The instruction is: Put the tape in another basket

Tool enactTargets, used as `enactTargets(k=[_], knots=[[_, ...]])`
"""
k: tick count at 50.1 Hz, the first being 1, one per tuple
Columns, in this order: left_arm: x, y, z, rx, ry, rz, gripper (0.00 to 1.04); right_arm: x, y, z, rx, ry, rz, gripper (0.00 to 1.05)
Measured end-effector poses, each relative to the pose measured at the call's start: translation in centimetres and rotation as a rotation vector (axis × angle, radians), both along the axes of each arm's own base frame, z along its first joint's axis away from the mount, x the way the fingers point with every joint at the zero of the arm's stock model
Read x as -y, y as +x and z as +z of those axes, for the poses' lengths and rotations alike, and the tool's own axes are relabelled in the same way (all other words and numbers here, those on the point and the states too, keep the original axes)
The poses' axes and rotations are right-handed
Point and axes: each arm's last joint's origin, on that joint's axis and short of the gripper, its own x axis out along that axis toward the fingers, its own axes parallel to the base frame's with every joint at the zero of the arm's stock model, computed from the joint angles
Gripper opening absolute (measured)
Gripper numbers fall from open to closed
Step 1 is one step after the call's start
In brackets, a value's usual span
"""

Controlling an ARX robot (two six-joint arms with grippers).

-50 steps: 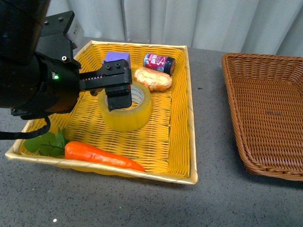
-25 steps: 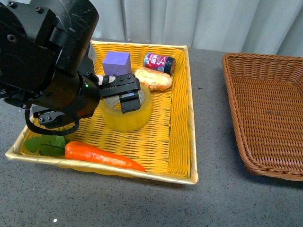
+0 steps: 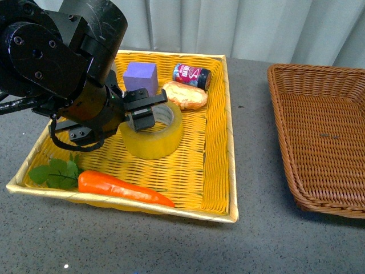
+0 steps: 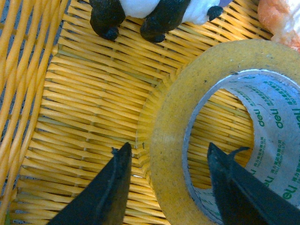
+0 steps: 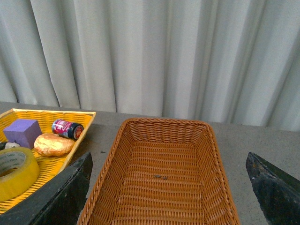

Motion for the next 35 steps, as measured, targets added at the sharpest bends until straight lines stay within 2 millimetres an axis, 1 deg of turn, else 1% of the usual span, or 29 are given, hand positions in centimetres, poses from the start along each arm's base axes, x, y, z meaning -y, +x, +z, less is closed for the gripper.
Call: enactTargets(k=[5, 9, 15, 21, 28, 33, 34, 35], knots=[[0.1, 0.0, 0.0, 0.000, 0.004, 0.003, 0.30, 0.0, 0.0, 0.0, 0.000, 0.000, 0.000, 0.96], [0.2, 0.0, 0.1, 0.006, 0.017, -0.008, 0.19, 0.0, 0.0, 0.0, 0.000, 0.000, 0.000, 0.96], [0.4, 0.0, 0.3, 0.012, 0.021, -0.033, 0.17, 0.0, 0.0, 0.0, 0.000, 0.000, 0.000, 0.96], [0.9, -0.4, 1.2, 0.031, 0.030, -0.100, 0.17, 0.0, 0.0, 0.0, 0.000, 0.000, 0.000, 0.96], [2.2, -0.7, 3.5, 0.128, 0.040, -0.236, 0.17, 0.0, 0.0, 0.0, 0.000, 0.000, 0.000, 0.96], [3.4, -0.9, 6.3, 0.222, 0.051, -0.367, 0.17, 0.0, 0.0, 0.0, 0.000, 0.000, 0.000, 0.96], [3.5, -0.9, 6.6, 0.235, 0.053, -0.382, 0.17, 0.0, 0.0, 0.0, 0.000, 0.000, 0.000, 0.96], [3.9, -0.9, 7.4, 0.271, 0.058, -0.425, 0.17, 0.0, 0.0, 0.0, 0.000, 0.000, 0.000, 0.96]])
